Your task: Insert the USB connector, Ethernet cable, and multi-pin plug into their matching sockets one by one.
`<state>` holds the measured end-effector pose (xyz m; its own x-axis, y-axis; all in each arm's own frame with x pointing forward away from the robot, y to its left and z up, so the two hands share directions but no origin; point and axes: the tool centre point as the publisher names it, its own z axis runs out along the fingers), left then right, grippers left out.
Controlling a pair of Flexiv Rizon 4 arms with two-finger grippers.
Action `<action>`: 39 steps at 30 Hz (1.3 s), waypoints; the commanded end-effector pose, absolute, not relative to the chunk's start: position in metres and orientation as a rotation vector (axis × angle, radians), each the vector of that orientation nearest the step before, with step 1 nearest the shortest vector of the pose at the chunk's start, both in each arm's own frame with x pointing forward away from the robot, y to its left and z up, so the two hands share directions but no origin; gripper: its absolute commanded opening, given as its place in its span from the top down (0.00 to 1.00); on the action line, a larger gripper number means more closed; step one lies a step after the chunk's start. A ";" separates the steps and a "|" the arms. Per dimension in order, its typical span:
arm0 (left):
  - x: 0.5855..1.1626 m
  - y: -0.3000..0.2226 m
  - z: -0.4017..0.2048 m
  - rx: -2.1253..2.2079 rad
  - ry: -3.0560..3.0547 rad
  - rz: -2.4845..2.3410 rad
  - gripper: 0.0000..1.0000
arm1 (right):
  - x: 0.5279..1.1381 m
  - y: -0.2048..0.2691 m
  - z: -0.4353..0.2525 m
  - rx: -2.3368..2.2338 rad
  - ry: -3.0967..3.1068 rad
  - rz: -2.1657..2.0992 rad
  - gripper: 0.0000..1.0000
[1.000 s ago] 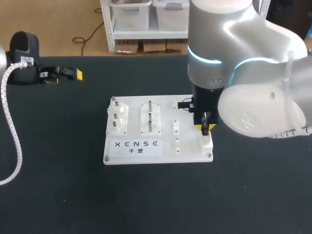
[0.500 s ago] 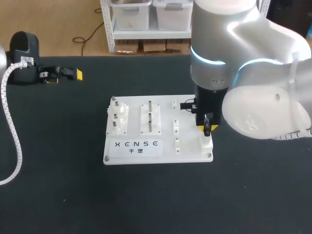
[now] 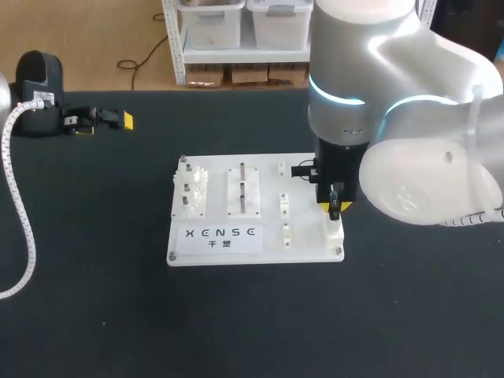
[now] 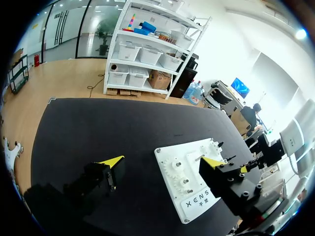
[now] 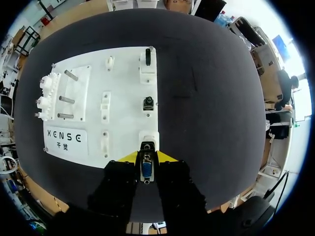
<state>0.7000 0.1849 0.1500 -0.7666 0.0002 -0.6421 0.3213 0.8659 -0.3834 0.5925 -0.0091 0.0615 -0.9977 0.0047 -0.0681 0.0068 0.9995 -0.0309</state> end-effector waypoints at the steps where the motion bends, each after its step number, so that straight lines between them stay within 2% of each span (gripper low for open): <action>1: 0.700 0.185 0.150 0.232 2.374 -0.636 0.00 | 0.591 -0.011 0.059 0.014 3.070 -0.047 1.00; 39: 0.700 0.185 0.150 0.232 2.374 -0.636 0.00 | 0.588 -0.014 0.059 0.027 3.055 -0.042 1.00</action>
<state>0.7000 0.1849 0.1500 -0.7666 0.0001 -0.6421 0.3213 0.8659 -0.3834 0.5884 -0.0136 0.0617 -0.9963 0.0154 -0.0840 0.0178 0.9995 -0.0278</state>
